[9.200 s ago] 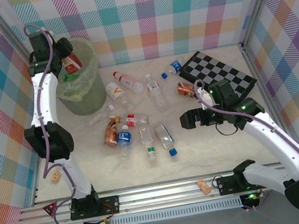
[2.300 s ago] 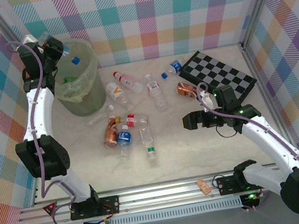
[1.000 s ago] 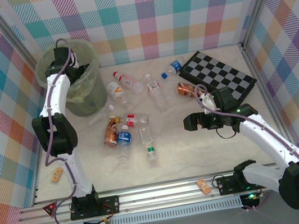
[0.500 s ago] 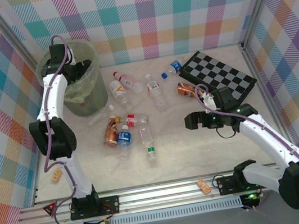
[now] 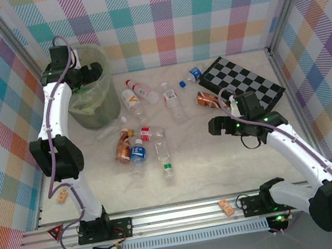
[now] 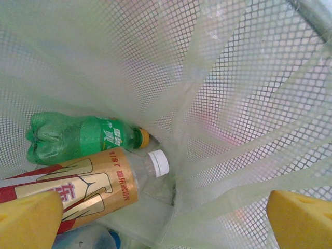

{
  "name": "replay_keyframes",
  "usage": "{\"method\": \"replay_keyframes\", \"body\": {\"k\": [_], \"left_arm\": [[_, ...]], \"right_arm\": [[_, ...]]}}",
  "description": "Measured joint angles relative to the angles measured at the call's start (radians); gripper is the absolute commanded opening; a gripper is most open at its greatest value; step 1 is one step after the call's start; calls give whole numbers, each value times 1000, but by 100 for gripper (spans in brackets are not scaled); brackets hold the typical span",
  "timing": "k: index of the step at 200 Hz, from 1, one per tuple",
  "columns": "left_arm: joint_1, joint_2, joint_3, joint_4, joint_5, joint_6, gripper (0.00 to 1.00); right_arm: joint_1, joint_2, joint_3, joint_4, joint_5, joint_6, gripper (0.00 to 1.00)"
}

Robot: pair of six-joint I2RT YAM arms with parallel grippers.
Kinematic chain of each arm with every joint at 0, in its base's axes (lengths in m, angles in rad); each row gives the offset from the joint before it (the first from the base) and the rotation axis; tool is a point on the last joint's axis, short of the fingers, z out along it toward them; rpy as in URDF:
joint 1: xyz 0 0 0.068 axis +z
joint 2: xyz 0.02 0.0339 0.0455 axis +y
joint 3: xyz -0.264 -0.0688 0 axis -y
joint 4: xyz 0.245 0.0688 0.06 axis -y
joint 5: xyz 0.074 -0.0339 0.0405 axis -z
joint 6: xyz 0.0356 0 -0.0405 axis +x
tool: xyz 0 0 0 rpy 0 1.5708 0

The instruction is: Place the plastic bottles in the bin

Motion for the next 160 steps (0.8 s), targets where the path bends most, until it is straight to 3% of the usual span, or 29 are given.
{"method": "replay_keyframes", "body": {"k": [64, 90, 118, 138, 160], "left_arm": [[7, -74, 13, -8, 7, -6, 100], [8, -103, 48, -24, 13, -14, 100], [9, -164, 56, -46, 15, -26, 100], [10, -291, -54, -29, 31, -60, 100], [-8, -545, -323, 43, 83, -137, 100]], "right_arm": [[0, 32, 84, 19, 88, -113, 99], [0, 68, 114, 56, 128, -259, 99], [-1, 240, 230, 46, 194, -510, 99], [-19, 382, 309, 51, 235, -674, 99], [-60, 531, 392, 37, 230, -805, 100]]}}
